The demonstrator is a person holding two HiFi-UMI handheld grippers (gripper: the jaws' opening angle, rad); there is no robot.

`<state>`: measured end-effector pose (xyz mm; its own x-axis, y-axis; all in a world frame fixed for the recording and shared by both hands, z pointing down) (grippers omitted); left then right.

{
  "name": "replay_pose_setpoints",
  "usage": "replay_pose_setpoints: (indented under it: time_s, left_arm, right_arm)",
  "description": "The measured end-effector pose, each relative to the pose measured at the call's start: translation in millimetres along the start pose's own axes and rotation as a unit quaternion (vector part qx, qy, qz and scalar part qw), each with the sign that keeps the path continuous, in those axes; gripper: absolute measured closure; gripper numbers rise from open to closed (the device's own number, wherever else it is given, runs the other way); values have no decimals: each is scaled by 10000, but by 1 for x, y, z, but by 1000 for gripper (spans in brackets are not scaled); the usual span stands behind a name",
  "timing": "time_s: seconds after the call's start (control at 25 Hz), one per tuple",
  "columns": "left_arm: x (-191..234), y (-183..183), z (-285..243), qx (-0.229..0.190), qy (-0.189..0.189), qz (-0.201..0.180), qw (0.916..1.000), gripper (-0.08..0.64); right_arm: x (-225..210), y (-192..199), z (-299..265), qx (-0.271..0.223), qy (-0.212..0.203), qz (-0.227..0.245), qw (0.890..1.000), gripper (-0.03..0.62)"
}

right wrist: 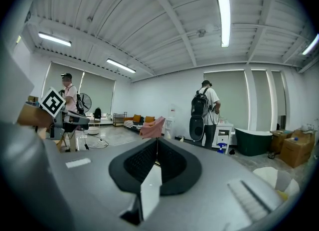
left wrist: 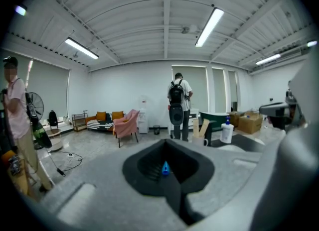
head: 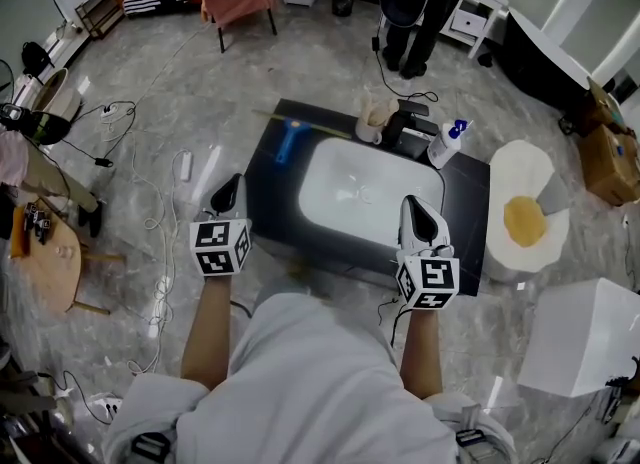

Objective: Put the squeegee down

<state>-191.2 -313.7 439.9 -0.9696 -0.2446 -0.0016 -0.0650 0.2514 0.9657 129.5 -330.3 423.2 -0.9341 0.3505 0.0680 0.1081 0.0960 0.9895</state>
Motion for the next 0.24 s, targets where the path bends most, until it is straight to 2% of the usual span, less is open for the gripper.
replay_pose_setpoints:
  time_s: [0.24]
  left_arm:
    - [2, -2, -5, -46, 2, 44, 10000, 561]
  right_arm:
    - [-3, 2, -7, 35, -23, -16, 10000, 588]
Point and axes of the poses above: the fingertips, and each gripper's own axes: z backward along the fingers, x to its left, y out of its underside, the point moved 1 cm from there along z, backward along the fingers, and after that the axes turned 10 degrees about y, right-handed, at the moved point
